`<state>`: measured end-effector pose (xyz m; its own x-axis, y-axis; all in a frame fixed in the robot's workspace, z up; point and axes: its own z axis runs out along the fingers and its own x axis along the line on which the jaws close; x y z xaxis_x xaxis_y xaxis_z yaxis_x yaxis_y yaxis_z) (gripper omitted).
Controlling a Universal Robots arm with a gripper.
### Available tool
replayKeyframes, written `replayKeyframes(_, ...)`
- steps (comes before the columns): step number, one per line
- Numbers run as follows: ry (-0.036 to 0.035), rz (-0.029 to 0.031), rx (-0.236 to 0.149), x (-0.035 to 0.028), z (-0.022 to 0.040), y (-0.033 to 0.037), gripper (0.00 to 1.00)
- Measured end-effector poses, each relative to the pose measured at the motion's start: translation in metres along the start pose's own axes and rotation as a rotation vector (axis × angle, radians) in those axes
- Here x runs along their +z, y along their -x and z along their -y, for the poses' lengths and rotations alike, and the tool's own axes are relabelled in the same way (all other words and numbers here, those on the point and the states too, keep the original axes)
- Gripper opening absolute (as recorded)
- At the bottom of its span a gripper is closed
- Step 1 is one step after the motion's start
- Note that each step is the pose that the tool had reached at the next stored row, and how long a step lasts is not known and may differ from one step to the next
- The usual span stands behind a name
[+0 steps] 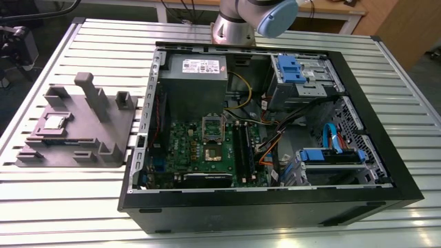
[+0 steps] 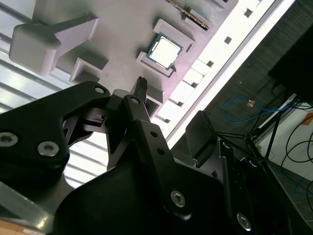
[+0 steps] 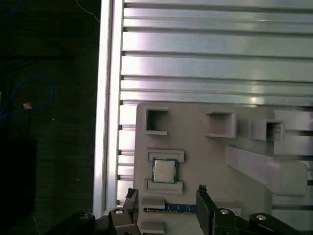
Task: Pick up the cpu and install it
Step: 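Pick up the cpu and move it towards the insertion slot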
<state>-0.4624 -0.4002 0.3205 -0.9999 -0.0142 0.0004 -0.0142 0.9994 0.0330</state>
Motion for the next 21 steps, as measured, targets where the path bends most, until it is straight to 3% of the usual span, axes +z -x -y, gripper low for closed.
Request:
replayKeyframes(15,0.0000,0.0000,0.000,0.0046,0.0001,0.0000,0.59)
replayKeyframes(21,-0.0001,0.0009,0.000,0.0128,0.0005,0.0000,0.59)
